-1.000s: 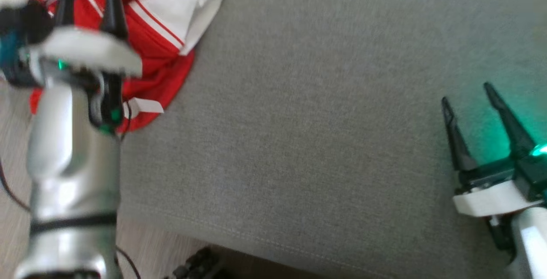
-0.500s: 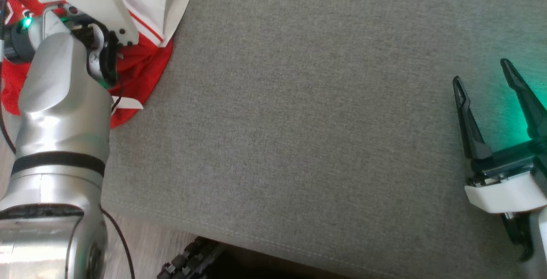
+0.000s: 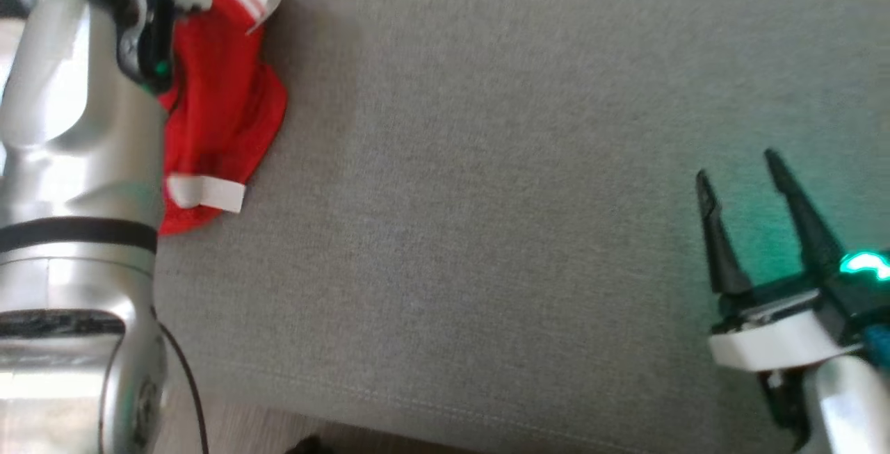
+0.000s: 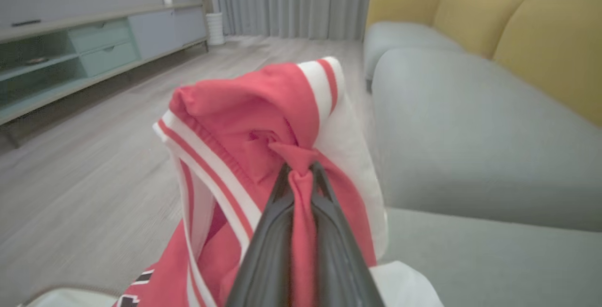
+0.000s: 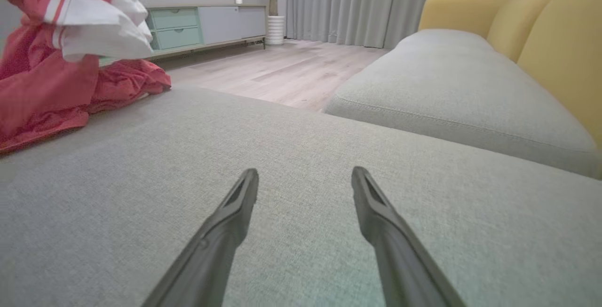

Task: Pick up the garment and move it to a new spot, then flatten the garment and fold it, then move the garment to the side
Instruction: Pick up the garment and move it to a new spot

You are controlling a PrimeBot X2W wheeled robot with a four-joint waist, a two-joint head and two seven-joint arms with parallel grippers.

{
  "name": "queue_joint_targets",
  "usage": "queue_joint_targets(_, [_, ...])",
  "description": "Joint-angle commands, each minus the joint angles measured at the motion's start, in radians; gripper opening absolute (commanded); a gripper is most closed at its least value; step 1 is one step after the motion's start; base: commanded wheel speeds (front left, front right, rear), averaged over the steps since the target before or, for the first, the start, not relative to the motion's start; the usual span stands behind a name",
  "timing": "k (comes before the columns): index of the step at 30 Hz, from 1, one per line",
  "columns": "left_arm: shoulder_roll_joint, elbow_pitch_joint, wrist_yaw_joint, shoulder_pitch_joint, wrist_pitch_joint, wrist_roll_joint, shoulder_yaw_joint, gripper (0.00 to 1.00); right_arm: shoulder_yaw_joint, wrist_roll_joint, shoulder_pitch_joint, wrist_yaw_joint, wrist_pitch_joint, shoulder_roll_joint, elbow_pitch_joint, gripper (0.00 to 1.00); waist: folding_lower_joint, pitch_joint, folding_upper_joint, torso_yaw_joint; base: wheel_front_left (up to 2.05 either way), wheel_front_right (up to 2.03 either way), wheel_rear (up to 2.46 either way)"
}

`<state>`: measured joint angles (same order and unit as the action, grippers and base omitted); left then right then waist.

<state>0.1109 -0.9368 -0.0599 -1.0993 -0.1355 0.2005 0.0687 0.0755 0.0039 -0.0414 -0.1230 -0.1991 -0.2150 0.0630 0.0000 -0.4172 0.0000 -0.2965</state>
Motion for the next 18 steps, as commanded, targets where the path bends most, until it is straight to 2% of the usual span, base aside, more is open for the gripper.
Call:
queue_joint_targets(1, [0.037, 0.067, -0.014, -0.038, -0.009, 0.010, -0.006, 0.00, 0.027, 0.010, 0.033, -0.008, -0.016, 0.013, 0.013, 1.00, 0.0000, 0.069, 0.0000, 0.028, 0.00, 0.00, 0.00])
queue_joint_targets(5, [0.012, 0.225, -0.050, -0.008, 0.041, 0.041, 0.032, 0.00, 0.036, 0.016, 0.041, -0.008, -0.041, 0.058, -0.039, 1.00, 0.0000, 0.145, 0.0000, 0.068, 0.00, 0.00, 0.00])
queue_joint_targets(8, [0.002, 0.397, -0.064, 0.043, 0.115, 0.080, 0.074, 0.00, 0.041, 0.020, 0.042, -0.008, -0.053, 0.087, -0.072, 1.00, 0.0000, 0.196, 0.0000, 0.105, 0.00, 0.00, 0.00])
queue_joint_targets(12, [-0.005, 0.680, -0.069, 0.141, 0.260, 0.172, 0.138, 0.00, 0.043, 0.027, 0.044, -0.008, -0.061, 0.115, -0.104, 1.00, 0.0000, 0.248, 0.0000, 0.159, 0.00, 0.00, 0.00])
queue_joint_targets(18, [-0.020, 1.064, -0.069, 0.299, 0.491, 0.372, 0.210, 0.00, 0.055, 0.041, 0.039, -0.008, -0.062, 0.148, -0.100, 1.00, 0.0000, 0.277, 0.0000, 0.264, 0.00, 0.00, 0.00])
